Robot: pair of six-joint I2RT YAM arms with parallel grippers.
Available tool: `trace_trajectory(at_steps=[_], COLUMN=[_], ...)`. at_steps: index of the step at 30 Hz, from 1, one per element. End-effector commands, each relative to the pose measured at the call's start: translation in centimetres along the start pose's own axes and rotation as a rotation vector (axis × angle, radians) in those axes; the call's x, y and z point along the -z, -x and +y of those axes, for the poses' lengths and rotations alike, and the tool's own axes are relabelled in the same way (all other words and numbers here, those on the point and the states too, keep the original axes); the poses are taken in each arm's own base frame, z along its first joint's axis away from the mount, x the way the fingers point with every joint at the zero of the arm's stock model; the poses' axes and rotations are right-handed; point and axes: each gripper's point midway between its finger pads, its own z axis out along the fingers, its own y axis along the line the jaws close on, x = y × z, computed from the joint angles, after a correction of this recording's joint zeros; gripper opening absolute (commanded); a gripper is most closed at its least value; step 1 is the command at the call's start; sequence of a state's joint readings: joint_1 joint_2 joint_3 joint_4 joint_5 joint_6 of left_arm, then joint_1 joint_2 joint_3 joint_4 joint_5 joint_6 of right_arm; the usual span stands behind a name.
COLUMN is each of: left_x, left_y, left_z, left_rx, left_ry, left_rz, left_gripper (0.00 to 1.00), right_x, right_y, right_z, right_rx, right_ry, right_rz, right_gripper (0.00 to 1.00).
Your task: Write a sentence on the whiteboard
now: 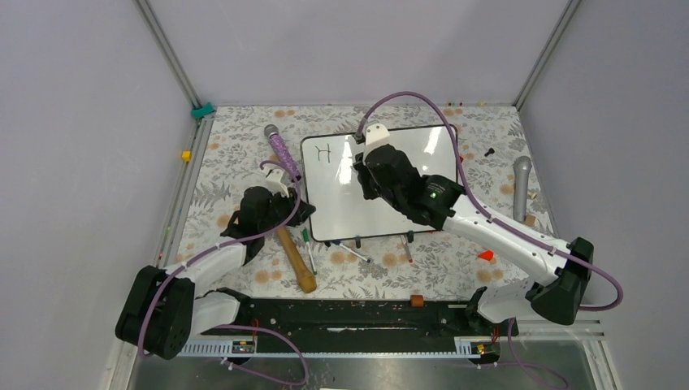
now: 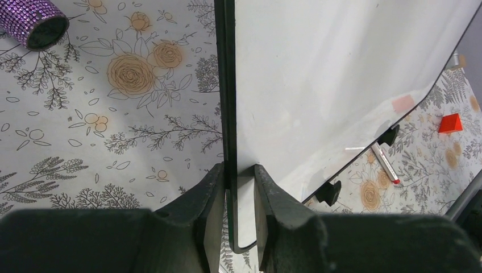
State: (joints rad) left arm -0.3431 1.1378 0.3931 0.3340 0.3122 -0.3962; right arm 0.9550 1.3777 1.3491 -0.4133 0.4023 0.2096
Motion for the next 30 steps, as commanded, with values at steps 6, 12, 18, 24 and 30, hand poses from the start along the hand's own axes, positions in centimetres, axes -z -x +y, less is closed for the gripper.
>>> trace_trajectory(at_steps=[6, 12, 18, 24, 30], left_x=[-1.3, -0.9, -0.2, 0.1, -0.1], left_y=[0.1, 0.4, 1.1, 1.5, 1.3], left_z=[1.6, 1.5, 1.2, 1.0, 0.7], left_rx=[0.004, 0.002, -0.025, -0.043, -0.040], left_ry=[0.061, 0.061, 0.056, 0.052, 0.032], left_rz=[0.014, -0.011, -0.043, -0.065, -0.046], left_gripper=[0.05, 0.06, 0.09, 0.13, 0.15], right_x=[0.3, -0.1, 0.2, 0.2, -0.5], right_y=[5.1, 6.2, 6.0, 5.6, 4.5], right_z=[0.8, 1.4, 0.7, 0.3, 1.2], right_rx=[-0.021, -0.007, 0.050, 0.096, 0.116], right_ry=[0.022, 0.033, 0.010, -0.011, 0.010], right_rz=[-0.116, -0.111, -0.101, -0.057, 0.067], right_gripper=[0.00, 0.00, 0.00, 0.00, 0.00])
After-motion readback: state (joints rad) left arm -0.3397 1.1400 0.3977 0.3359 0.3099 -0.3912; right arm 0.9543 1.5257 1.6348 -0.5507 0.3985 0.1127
